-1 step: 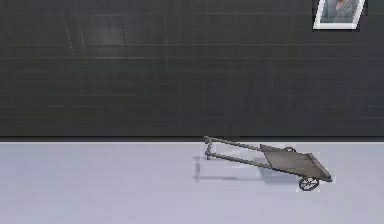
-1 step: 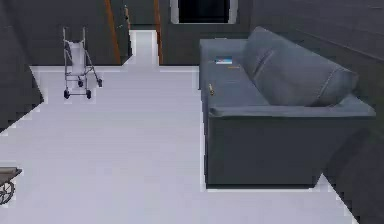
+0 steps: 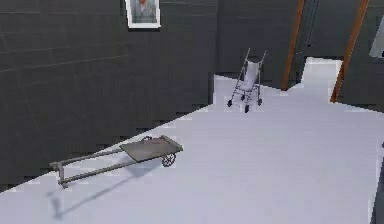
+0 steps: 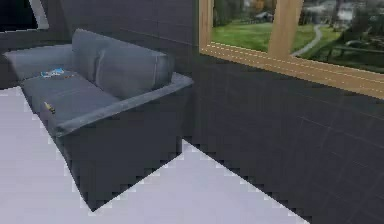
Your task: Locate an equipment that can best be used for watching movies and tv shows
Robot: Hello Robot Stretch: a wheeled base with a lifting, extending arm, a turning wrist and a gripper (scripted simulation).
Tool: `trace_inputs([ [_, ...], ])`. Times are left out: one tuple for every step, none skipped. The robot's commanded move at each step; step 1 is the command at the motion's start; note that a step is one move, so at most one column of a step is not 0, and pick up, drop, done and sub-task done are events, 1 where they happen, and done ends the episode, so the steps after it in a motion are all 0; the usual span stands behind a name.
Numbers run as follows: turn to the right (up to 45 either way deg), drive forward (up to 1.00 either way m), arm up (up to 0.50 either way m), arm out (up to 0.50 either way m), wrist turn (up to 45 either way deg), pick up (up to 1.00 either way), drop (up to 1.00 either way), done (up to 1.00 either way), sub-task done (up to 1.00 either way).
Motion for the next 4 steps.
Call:
trace_inputs([
  [18.0, 0.0, 0.0, 0.0, 0.0, 0.0, 0.0, 0.0, 0.0],
  [0.0, 1.0, 0.0, 0.0, 0.0, 0.0, 0.0, 0.0, 0.0],
  [24.0, 0.0, 0.0, 0.0, 0.0, 0.0, 0.0, 0.0, 0.0],
  [0.0, 1.0, 0.0, 0.0, 0.0, 0.0, 0.0, 0.0, 0.0],
])
